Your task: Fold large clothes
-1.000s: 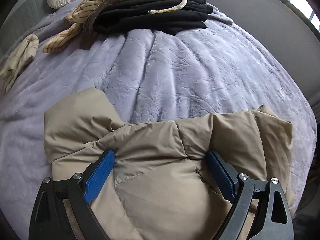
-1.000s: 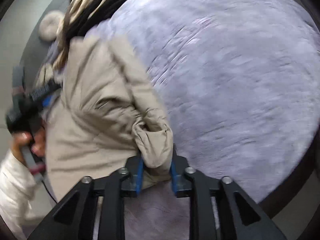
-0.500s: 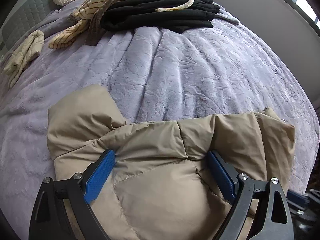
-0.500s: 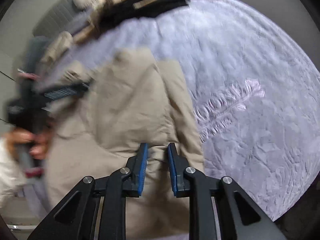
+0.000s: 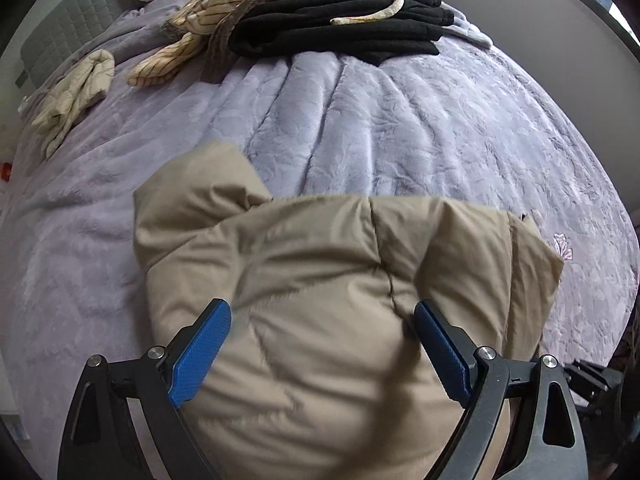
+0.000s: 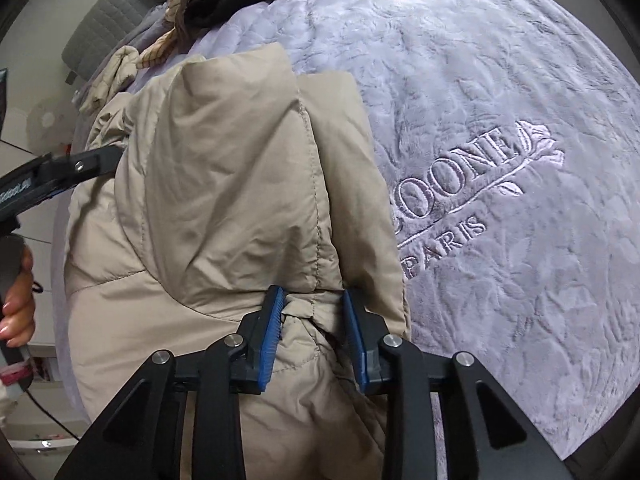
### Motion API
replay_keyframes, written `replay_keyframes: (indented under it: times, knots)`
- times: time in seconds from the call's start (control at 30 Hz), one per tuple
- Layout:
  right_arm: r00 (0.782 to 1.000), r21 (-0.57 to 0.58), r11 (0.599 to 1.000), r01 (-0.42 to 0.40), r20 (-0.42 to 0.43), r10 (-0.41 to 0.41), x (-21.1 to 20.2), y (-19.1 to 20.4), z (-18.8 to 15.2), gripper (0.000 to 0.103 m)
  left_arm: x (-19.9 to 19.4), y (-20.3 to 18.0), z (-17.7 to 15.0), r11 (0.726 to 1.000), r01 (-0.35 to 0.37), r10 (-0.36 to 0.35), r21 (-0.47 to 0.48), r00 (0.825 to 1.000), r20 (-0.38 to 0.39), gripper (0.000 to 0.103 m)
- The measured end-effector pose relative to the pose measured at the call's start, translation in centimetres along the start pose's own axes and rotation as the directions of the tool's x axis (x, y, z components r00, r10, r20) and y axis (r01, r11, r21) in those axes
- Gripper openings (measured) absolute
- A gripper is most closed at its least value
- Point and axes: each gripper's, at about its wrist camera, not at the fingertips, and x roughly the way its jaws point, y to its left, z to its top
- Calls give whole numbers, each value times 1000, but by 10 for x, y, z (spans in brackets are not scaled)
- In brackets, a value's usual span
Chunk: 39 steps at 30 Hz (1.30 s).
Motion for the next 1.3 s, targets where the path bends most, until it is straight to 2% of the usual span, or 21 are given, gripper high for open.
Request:
replay_keyframes:
  times: [0.17, 0.3, 0.43, 0.47, 0.57, 0.67, 0.73, 0.8, 0.87, 0.93, 1.0, 1.03, 1.07, 1.1, 1.13, 1.17, 1.23, 1.3]
  knots:
    - [999, -1, 1000, -27, -24, 27, 1, -5, 6, 34, -13, 5, -12, 1000, -22, 22, -22, 1000, -13, 93]
    - [991, 41, 991, -130, -30, 131, -12, -14, 13, 40, -32, 20, -31, 998, -3, 4, -67, 1000, 2, 93]
    - [971, 74, 968, -240, 7, 240, -32, -27, 23, 60, -43, 51, -62, 988, 60, -63, -141, 998, -15, 95]
    - [969, 77, 966, -247, 16, 246, -35, -29, 26, 61, -42, 58, -70, 985, 73, -79, -158, 996, -29, 98]
    - [965, 112, 958, -264, 27, 262, -39, -37, 38, 61, -36, 81, -95, 969, 94, -109, -228, 992, -56, 100]
    - [941, 139, 932, -336, -7, 340, -30, -36, 46, 61, -30, 98, -115, 943, 123, -152, -308, 986, -72, 100]
    - [928, 120, 924, -363, -48, 370, -19, -24, 52, 61, -26, 107, -126, 914, 156, -194, -375, 979, -65, 100]
    - [930, 111, 929, -353, -69, 361, -12, -12, 54, 60, -24, 111, -133, 898, 160, -202, -410, 977, -62, 100]
    - [950, 77, 949, -306, -48, 310, -18, -3, 55, 60, -24, 115, -139, 890, 143, -186, -433, 981, -59, 100]
    - [945, 51, 944, -326, -28, 327, -24, 0, 56, 60, -26, 119, -143, 880, 154, -196, -450, 980, -47, 100]
    - [949, 49, 951, -304, -70, 307, -14, 1, 58, 60, -24, 123, -145, 870, 172, -217, -463, 975, -46, 100]
    - [942, 61, 949, -310, -118, 315, -2, 1, 60, 60, -22, 124, -146, 866, 177, -224, -468, 973, -47, 100]
    - [933, 81, 943, -322, -143, 330, 7, 2, 62, 55, -20, 126, -147, 860, 182, -232, -477, 971, -49, 100]
    - [929, 105, 940, -326, -148, 339, 12, 2, 64, 40, -17, 127, -147, 855, 182, -236, -486, 970, -52, 100]
    - [927, 100, 938, -331, -149, 343, 13, 6, 66, 10, -14, 128, -148, 850, 174, -236, -498, 970, -62, 100]
    - [935, 69, 945, -319, -142, 325, 9, 11, 67, 9, -12, 129, -147, 849, 167, -233, -502, 970, -70, 100]
    - [965, -25, 972, -233, -129, 228, 2, 22, 69, 8, -10, 130, -145, 849, 162, -225, -502, 972, -66, 100]
    - [977, -69, 984, -164, -149, 153, 8, 22, 68, 8, -9, 129, -143, 851, 169, -231, -498, 971, -64, 100]
